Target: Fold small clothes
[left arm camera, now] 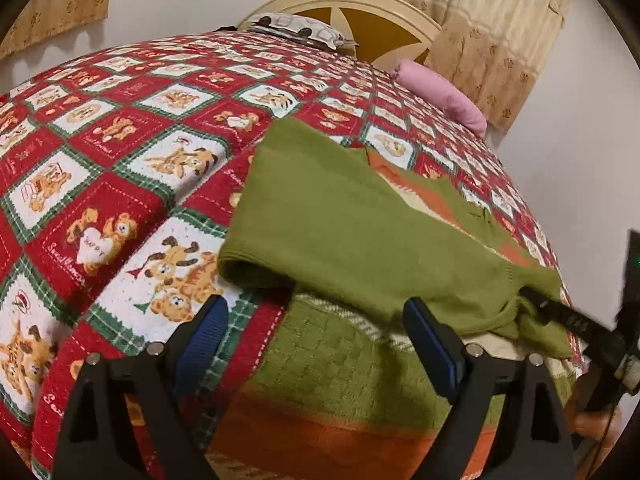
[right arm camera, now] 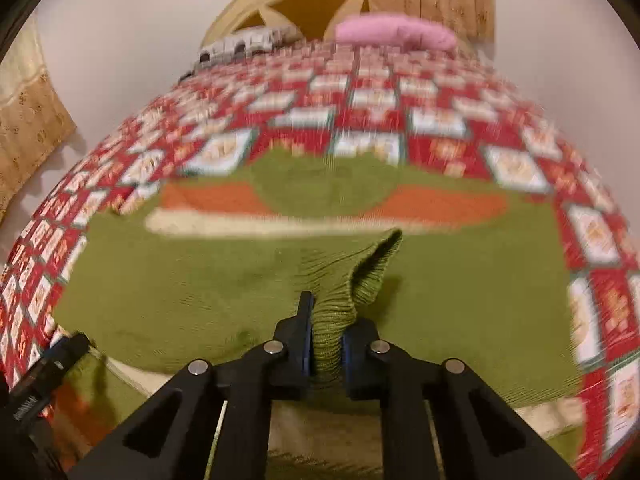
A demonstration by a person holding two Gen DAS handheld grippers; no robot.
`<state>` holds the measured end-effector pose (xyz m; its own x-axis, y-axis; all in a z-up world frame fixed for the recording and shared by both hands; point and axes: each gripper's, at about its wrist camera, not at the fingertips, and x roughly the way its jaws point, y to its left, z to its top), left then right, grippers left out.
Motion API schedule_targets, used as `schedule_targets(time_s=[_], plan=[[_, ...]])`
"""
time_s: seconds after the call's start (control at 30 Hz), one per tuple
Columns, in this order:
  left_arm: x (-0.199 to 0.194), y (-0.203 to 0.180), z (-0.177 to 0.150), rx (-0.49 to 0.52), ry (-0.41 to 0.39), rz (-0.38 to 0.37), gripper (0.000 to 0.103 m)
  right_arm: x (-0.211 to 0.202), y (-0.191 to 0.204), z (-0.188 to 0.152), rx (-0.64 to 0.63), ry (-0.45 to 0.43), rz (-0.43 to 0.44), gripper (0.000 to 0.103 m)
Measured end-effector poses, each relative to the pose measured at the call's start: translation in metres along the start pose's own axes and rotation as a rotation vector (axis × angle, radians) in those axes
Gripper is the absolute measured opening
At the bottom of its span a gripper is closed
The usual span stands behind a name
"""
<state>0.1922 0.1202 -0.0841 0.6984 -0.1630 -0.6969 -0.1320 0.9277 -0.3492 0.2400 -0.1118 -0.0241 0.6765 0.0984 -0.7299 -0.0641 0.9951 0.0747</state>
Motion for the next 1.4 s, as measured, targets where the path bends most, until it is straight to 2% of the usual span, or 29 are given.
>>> schedule_targets(time_s=[0.07,0.13,0.23,0.37,0.53,0.63,0.7,0.77,0.8,0.83,0.87,0.9,0.93,0.97,1.03,1.13,1.2,1.23,1.3,1.4], plan=[[0.0,0.002,0.001,-0.006,-0.001,-0.003,0.092,-0.028,-0.004,0.013,-0.012,-0.111,-0.016,0.011],[0.0,0.005,0.002,-0.025,-0.005,-0.007,0.092,-0.051,-0.014,0.02,0.002,-0.185,-0.029,0.011],[-0.002,0.012,0.002,-0.068,-0.019,-0.023,0.092,-0.072,-0.032,0.023,0.005,-0.251,-0.097,0.011],[-0.002,0.015,0.003,-0.088,-0.029,-0.008,0.092,-0.057,-0.061,0.004,0.023,-0.186,-0.16,0.011],[0.0,0.012,0.003,-0.07,-0.027,0.019,0.092,-0.013,-0.087,-0.032,0.051,-0.038,-0.196,0.011],[0.001,0.011,0.002,-0.06,-0.022,0.032,0.092,0.0,-0.098,-0.03,0.092,0.032,-0.213,0.015],[0.001,0.01,0.002,-0.052,-0.019,0.038,0.093,0.001,-0.102,-0.03,0.1,0.045,-0.222,0.026],[0.001,0.01,0.002,-0.051,-0.019,0.037,0.093,-0.005,-0.108,-0.03,0.116,0.044,-0.241,0.033],[0.001,0.012,0.002,-0.054,-0.02,0.032,0.093,-0.015,-0.114,-0.033,0.149,0.021,-0.277,0.033],[0.001,0.011,0.002,-0.056,-0.02,0.031,0.093,-0.033,-0.123,-0.037,0.213,-0.038,-0.364,0.033],[0.001,0.011,0.002,-0.057,-0.021,0.029,0.093,-0.047,-0.127,-0.04,0.253,-0.084,-0.393,0.033],[0.002,0.01,0.002,-0.055,-0.02,0.03,0.094,-0.056,-0.129,-0.043,0.274,-0.112,-0.38,0.033],[0.002,0.009,0.002,-0.05,-0.019,0.035,0.094,-0.066,-0.128,-0.047,0.294,-0.133,-0.332,0.033],[0.002,0.007,0.002,-0.045,-0.018,0.041,0.094,-0.069,-0.125,-0.048,0.291,-0.131,-0.304,0.033],[0.003,0.005,0.002,-0.035,-0.016,0.052,0.095,-0.064,-0.109,-0.047,0.228,-0.094,-0.224,0.033],[0.002,0.007,0.002,-0.042,-0.019,0.045,0.095,-0.05,-0.084,-0.044,0.14,-0.07,-0.161,0.033],[0.002,0.008,0.001,-0.045,-0.019,0.043,0.095,-0.031,-0.073,-0.048,0.101,0.001,-0.126,0.033],[0.003,0.007,0.001,-0.041,-0.017,0.046,0.095,-0.014,-0.069,-0.053,0.082,0.081,-0.128,0.033],[0.006,0.004,0.002,-0.021,-0.008,0.058,0.099,-0.014,-0.06,-0.057,0.008,0.059,-0.154,0.035],[0.01,-0.004,0.002,0.019,0.01,0.096,0.101,-0.026,-0.062,-0.058,0.006,0.083,-0.167,0.039]])
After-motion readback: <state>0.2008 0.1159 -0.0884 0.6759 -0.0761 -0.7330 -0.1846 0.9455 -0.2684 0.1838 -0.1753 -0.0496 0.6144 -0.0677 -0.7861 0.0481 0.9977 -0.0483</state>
